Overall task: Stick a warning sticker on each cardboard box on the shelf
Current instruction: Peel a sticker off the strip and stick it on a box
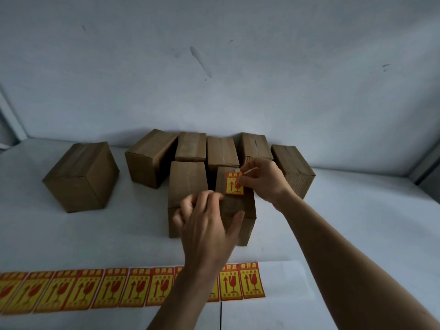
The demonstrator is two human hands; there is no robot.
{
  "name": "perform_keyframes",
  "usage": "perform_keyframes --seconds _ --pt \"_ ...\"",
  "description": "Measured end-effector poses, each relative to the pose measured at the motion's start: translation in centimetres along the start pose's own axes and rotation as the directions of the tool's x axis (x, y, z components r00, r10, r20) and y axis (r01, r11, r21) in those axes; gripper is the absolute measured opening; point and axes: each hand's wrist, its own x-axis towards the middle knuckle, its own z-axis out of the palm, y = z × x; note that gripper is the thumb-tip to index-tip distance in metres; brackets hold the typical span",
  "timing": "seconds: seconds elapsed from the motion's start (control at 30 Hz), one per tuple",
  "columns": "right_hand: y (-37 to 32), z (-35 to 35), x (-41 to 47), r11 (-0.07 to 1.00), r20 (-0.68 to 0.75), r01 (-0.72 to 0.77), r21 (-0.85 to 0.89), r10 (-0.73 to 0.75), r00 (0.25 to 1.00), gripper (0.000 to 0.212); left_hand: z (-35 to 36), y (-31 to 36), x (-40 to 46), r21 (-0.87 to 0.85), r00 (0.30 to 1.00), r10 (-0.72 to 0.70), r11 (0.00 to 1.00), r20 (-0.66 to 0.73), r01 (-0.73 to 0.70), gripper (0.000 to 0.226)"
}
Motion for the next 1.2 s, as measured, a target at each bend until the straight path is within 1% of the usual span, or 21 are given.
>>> perform_keyframes --seconds 0.17,0.3,0.5,0.57,0.63,0.7,0.77,0.87,0.93,1.03,1.1,1.2 --pt "0.2 0.4 -0.3 0.996 -0.051 0.053 -0.075 -0.057 0.997 0.028 -0.3 0.3 0.2 0.098 0.998 0.057 0.994 0.01 -0.058 0.052" --pt "0.4 0.5 -0.7 0.986 -0.091 0.09 -0.144 -0.104 0.99 0.033 -0.3 0.5 0.1 0.095 0.998 0.059 0.994 0.033 -0.062 0.042" --pt "0.7 0.7 -0.7 0.973 -0.173 0.116 -0.199 -0.152 0.973 0.037 -0.3 0.4 0.1 0.104 0.997 0.054 0.993 0.056 -0.059 0.041" --pt "0.9 0.9 -0.4 0.971 -0.214 0.098 -0.219 -0.146 0.966 0.038 -0.2 0.4 0.1 0.1 0.997 0.053 0.993 0.059 -0.059 0.042" --pt "0.8 1.2 -0.1 0.976 -0.248 0.047 -0.212 -0.1 0.963 0.042 -0.2 0.4 0.1 0.089 0.996 0.054 0.994 0.068 -0.06 0.042" --pt "0.6 1.7 0.3 0.98 -0.278 -0.041 -0.195 -0.015 0.961 0.054 -0.2 0.5 0.1 0.075 0.996 0.053 0.995 0.07 -0.058 0.042" --pt "0.2 2.2 0.7 0.976 -0.302 -0.131 -0.172 0.075 0.95 0.059 -0.1 0.5 0.1 0.065 0.996 0.053 0.996 0.068 -0.058 0.043" --pt "0.2 2.8 0.6 0.981 -0.291 -0.167 -0.097 0.133 0.948 0.063 -0.1 0.5 0.2 0.051 0.997 0.043 0.998 0.067 -0.047 0.045" --pt "0.4 2.7 0.2 0.986 -0.216 -0.169 -0.008 0.163 0.963 0.074 -0.3 0.6 0.2 0.042 0.998 0.017 0.999 0.068 -0.02 0.051" --pt "0.7 1.6 -0.7 0.959 -0.05 -0.22 0.176 0.232 0.971 0.089 -0.7 0.7 0.3 0.034 0.997 -0.006 0.999 0.08 0.003 0.057" --pt "1.0 1.3 -1.0 0.945 -0.015 -0.238 0.224 0.247 0.969 0.087 -1.0 0.8 0.3 0.048 0.995 0.003 0.999 0.096 -0.008 0.059" --pt "1.1 1.4 -0.3 0.932 -0.108 -0.252 0.261 0.287 0.952 0.075 -1.6 0.8 0.6 0.08 0.99 0.033 0.996 0.138 -0.044 0.059"
